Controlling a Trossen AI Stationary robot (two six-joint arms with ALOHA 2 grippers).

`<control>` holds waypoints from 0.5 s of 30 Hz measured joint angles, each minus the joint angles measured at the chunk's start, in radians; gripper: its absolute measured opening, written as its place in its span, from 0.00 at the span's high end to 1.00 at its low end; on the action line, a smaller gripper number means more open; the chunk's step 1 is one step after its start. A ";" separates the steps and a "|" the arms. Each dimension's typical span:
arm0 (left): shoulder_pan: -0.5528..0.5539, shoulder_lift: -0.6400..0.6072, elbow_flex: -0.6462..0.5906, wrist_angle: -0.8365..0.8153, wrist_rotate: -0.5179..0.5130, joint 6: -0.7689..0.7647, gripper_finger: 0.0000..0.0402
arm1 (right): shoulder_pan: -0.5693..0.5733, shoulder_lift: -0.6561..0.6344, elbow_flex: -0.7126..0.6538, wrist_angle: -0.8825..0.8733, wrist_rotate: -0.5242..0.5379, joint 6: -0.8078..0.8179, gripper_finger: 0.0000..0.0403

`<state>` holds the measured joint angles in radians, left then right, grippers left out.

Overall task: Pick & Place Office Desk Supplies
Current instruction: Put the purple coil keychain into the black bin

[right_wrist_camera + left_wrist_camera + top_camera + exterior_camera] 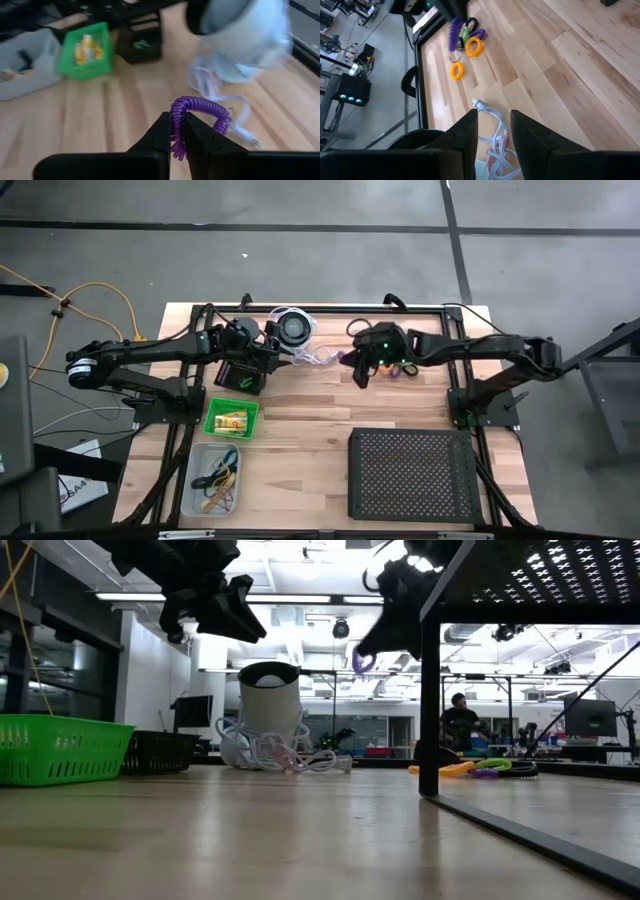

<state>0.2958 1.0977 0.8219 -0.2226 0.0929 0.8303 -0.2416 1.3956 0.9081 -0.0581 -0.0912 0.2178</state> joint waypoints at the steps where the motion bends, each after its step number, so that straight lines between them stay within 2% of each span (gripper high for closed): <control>1: 0.000 0.000 0.000 0.000 0.000 0.000 0.73 | 0.016 0.006 0.000 0.023 -0.001 0.006 0.94; 10: 0.000 0.000 0.000 0.000 0.000 0.000 0.73 | 0.120 0.083 0.001 0.306 -0.029 0.047 0.94; 15: 0.000 0.000 0.000 0.000 0.000 0.000 0.73 | 0.144 0.131 0.001 0.472 -0.173 0.059 0.94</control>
<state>0.2960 1.0977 0.8219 -0.2228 0.0929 0.8303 -0.0979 1.5262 0.9087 0.4137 -0.2638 0.2772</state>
